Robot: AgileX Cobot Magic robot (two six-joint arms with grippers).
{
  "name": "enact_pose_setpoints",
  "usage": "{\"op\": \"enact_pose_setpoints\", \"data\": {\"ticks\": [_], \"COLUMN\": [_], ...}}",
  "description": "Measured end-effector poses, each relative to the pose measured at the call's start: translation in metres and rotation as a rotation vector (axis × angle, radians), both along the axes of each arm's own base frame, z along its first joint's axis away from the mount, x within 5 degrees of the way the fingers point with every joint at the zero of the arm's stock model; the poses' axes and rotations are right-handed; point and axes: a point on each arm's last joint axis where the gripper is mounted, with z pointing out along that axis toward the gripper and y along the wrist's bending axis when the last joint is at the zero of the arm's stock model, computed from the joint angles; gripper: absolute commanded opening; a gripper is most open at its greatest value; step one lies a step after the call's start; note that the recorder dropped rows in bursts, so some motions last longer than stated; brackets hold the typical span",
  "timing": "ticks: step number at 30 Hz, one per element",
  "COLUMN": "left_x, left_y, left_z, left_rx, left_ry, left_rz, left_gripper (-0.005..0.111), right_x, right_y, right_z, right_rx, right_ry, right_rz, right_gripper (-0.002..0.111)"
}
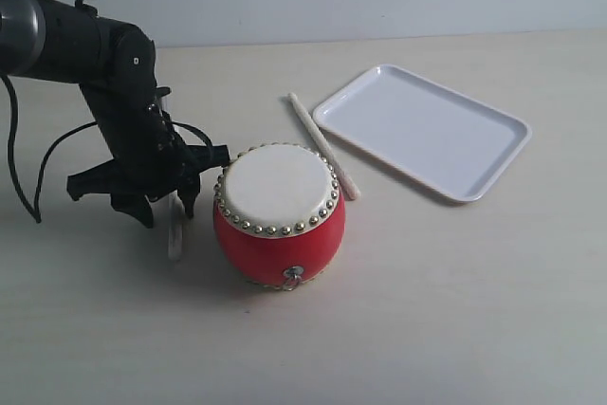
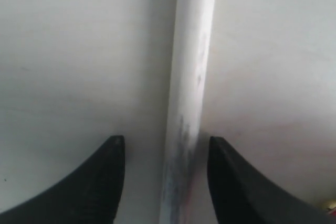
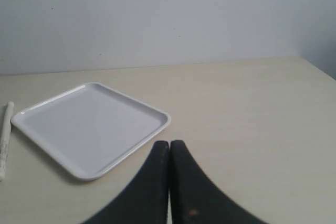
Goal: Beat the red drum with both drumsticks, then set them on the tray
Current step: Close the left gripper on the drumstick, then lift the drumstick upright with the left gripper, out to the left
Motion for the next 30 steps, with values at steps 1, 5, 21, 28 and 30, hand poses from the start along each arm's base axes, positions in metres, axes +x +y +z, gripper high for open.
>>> {"op": "enact_pose_setpoints", "data": {"ticks": [1, 5, 21, 28, 30], "left_x": [0.000, 0.000, 0.000, 0.001, 0.003], "left_y": [0.000, -0.001, 0.004, 0.004, 0.006], "left_z": [0.000, 0.000, -0.003, -0.001, 0.007], "left_rx": [-0.003, -0.007, 0.015, 0.002, -0.011], "left_ry": [-0.001, -0.004, 0.018, 0.000, -0.023], "left_rz": [0.002, 0.001, -0.005, -0.045, -0.077], "left_gripper": [0.048, 0.047, 0.000, 0.000, 0.000], "right_x": [0.000, 0.000, 0.000, 0.000, 0.000], "right_y": [0.000, 0.000, 0.000, 0.000, 0.000], "right_z": [0.000, 0.000, 0.000, 0.000, 0.000], "right_rx": [0.000, 0.000, 0.000, 0.000, 0.000], "right_ry": [0.000, 0.000, 0.000, 0.000, 0.000], "right_rz": [0.000, 0.000, 0.000, 0.000, 0.000], "right_gripper": [0.000, 0.000, 0.000, 0.000, 0.000]}}
